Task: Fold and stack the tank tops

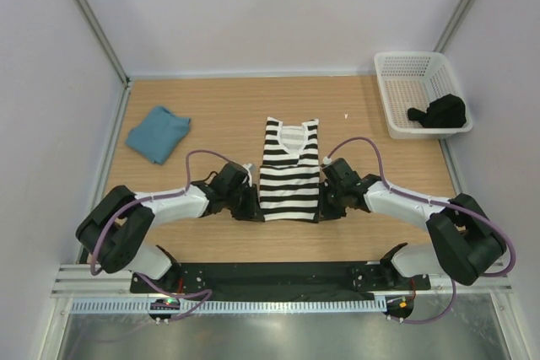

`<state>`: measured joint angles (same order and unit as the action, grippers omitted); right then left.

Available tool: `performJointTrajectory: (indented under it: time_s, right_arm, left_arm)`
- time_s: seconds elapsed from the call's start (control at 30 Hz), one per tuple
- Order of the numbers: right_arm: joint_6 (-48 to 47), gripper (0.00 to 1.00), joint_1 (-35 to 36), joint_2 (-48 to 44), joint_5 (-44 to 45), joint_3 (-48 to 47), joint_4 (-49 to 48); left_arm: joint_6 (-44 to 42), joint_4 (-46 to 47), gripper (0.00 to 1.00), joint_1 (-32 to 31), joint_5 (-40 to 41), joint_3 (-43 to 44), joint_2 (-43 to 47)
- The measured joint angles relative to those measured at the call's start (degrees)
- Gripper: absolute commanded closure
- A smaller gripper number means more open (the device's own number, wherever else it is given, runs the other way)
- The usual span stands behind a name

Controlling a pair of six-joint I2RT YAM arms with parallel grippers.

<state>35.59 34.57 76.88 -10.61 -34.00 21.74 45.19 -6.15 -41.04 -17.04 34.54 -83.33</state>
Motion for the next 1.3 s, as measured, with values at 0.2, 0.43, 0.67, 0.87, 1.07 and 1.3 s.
performJointTrajectory:
  time_s: [0.2,0.43,0.67,0.87,1.07,1.3]
  right_arm:
    - [-0.3,0.99,0.0,-0.8,0.6,-0.2,1.5]
    - [-0.5,0.99,1.7,-8.4,0.1,-0.5,8.6]
    - [0.3,0.99,2.8,-16.6,0.0,-6.5,19.7]
    - [0.6,0.99,2.8,-21.4,0.2,-14.6,25.1]
    - [0.6,0.99,2.9,-21.6,0.2,-15.9,28.7]
    - [0.8,0.99,2.9,-22.8,0.4,-17.8,31.5]
  left_arm:
    - [1.2,0.3,1.0,-0.3,-0.3,-0.3,-0.6]
    - [3.6,-3.2,1.0,-3.3,0.5,-1.8,9.6]
    - [7.5,-10.2,1.0,-6.9,2.4,-1.7,22.9]
    - [9.9,-17.3,1.0,-7.2,3.8,1.7,30.5]
    - [12.9,-19.4,1.0,-8.1,3.6,2.0,32.9]
    - [17.0,-19.9,0.99,-12.0,3.9,1.9,35.3]
